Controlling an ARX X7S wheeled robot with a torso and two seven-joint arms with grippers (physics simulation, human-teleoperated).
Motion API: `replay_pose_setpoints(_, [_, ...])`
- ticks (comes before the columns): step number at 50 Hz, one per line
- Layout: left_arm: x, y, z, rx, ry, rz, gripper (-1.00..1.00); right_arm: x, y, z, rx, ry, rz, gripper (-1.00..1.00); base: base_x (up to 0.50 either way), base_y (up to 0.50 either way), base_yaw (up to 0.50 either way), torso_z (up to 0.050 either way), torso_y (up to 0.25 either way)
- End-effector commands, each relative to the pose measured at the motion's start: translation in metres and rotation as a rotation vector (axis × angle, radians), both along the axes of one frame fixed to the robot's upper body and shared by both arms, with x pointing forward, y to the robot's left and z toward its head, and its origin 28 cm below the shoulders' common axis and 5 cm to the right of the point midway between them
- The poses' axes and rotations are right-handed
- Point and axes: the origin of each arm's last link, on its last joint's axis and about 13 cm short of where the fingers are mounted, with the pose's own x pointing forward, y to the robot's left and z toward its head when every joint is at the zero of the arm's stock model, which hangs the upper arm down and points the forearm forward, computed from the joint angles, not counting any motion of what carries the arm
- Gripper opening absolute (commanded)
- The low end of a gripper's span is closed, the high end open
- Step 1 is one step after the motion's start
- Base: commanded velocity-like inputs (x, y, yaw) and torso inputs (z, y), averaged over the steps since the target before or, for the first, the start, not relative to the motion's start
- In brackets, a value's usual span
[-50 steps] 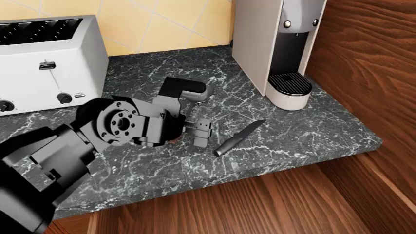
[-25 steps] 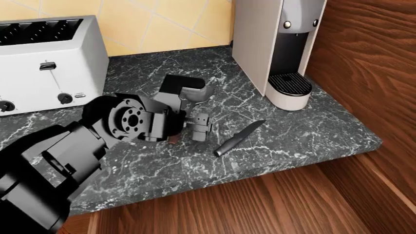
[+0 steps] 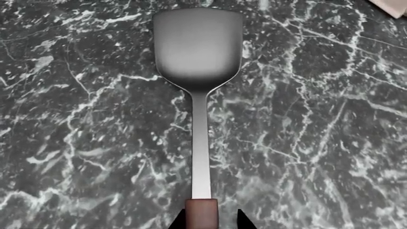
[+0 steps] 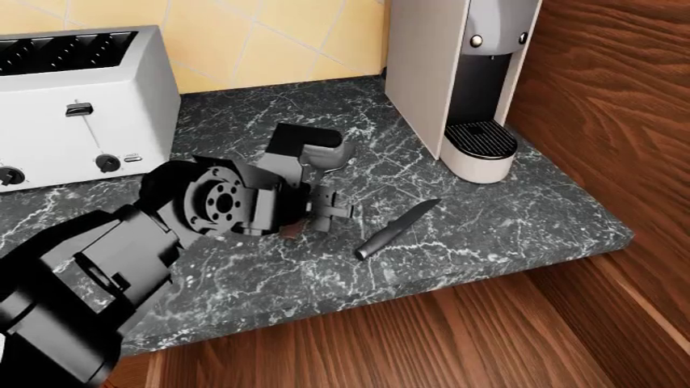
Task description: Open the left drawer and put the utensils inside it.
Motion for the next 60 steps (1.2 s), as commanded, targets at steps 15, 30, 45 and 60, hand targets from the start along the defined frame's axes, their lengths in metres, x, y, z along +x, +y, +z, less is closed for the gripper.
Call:
replay_pose_setpoints(15, [-0.007,0.018,-0.032,0.118,0.150,0.122,-1.00,0.002,0.000,-0.003,-0.001,0.007,-0.002,1.00,0.00,0.00,0.00,0.000,0.000])
replay_pose_setpoints(30, [-0.029,0.026,0.038,0.131,-0.008,0.055,-1.00,0.002,0.000,0.000,-0.002,0.001,-0.002,1.00,0.00,0.00,0.00,0.000,0.000])
replay_pose_setpoints(45, [-0.086,0.035,0.114,0.136,-0.125,-0.062,-1.00,0.003,0.002,-0.002,-0.007,0.010,0.001,1.00,0.00,0.00,0.00,0.000,0.000])
replay_pose_setpoints(60, [-0.140,0.027,0.148,0.101,-0.149,-0.347,-1.00,0.003,0.002,-0.002,-0.009,0.011,-0.002,1.00,0.00,0.00,0.00,0.000,0.000])
